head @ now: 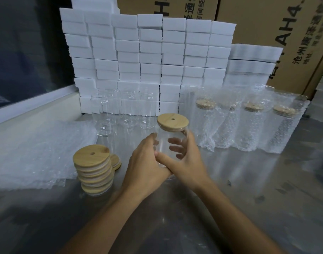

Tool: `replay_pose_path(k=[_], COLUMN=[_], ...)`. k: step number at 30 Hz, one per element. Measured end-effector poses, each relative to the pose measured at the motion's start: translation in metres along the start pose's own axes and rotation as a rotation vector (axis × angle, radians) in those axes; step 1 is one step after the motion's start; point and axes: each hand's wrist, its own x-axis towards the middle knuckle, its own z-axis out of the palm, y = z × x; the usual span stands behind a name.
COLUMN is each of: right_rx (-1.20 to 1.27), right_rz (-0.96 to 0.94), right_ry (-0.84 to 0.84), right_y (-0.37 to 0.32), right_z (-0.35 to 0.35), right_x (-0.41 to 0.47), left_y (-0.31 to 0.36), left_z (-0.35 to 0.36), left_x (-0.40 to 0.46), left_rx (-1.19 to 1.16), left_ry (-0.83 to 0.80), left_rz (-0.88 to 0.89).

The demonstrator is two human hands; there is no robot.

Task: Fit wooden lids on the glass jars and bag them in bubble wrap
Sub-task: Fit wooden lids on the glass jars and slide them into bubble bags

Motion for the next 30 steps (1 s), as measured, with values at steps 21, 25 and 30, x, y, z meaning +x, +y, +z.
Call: replay_pose_path(k=[21, 25, 30], right_rx=[0.058, 0.056, 0.048], right_rz=[0.115, 0.119, 0.129], right_ry=[-0.031, -0.034, -0.038], right_y=[0.024, 0.023, 0.024], right_z=[-0.009, -0.009, -0.009], right_x=[0.009, 0.009, 0.009], left_y=[-0.054, -0.079, -0.101], left_z=[-0.133, -0.131, -0.121], left_x=[0.033, 0.033, 0.034], left_rx=[0.206, 0.359, 0.563], left_ry=[0.641, 0.586, 0.444], left_rz=[-0.483, -0.658, -0.756])
